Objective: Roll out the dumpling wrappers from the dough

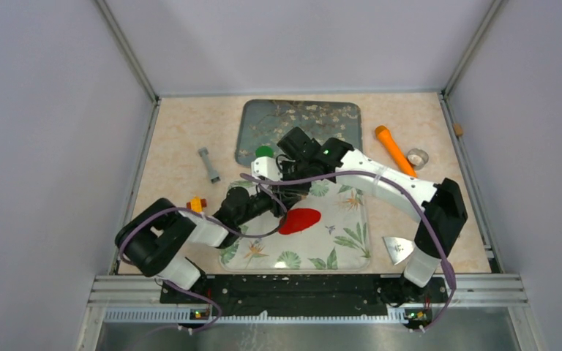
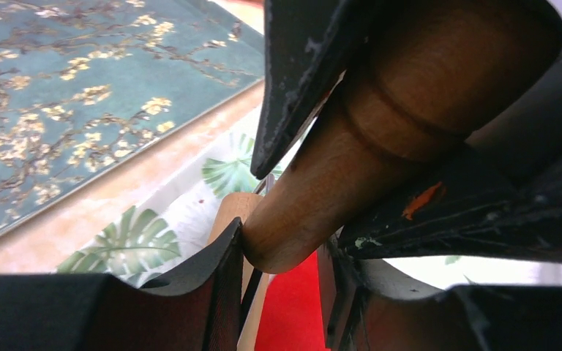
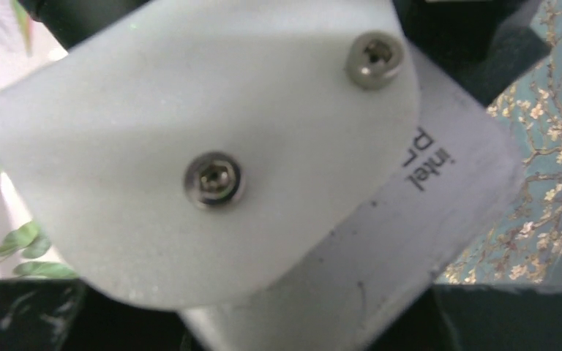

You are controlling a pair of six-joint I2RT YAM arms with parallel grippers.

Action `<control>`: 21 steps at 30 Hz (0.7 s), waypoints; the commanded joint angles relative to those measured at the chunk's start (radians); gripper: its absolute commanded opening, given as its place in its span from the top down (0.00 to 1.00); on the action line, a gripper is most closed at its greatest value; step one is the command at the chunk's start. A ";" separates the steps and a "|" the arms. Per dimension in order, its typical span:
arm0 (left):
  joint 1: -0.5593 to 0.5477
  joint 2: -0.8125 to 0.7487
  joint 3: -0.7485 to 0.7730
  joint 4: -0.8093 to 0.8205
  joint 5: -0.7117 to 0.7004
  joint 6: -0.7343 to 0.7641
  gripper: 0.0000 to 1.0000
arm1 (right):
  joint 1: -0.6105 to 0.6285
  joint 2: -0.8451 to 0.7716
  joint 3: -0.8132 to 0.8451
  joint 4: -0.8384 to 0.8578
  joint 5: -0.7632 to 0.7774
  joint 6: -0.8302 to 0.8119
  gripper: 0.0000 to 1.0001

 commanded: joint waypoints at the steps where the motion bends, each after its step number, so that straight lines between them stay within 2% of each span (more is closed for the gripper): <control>1: -0.043 -0.108 0.073 -0.164 0.055 -0.075 1.00 | 0.057 -0.051 0.035 -0.137 -0.169 0.010 1.00; 13: -0.056 -0.013 0.042 -0.112 0.064 -0.117 1.00 | 0.057 -0.082 -0.126 -0.058 -0.213 0.064 1.00; 21: -0.117 0.054 -0.004 -0.138 0.052 -0.195 1.00 | 0.038 -0.139 -0.289 -0.031 -0.273 0.115 1.00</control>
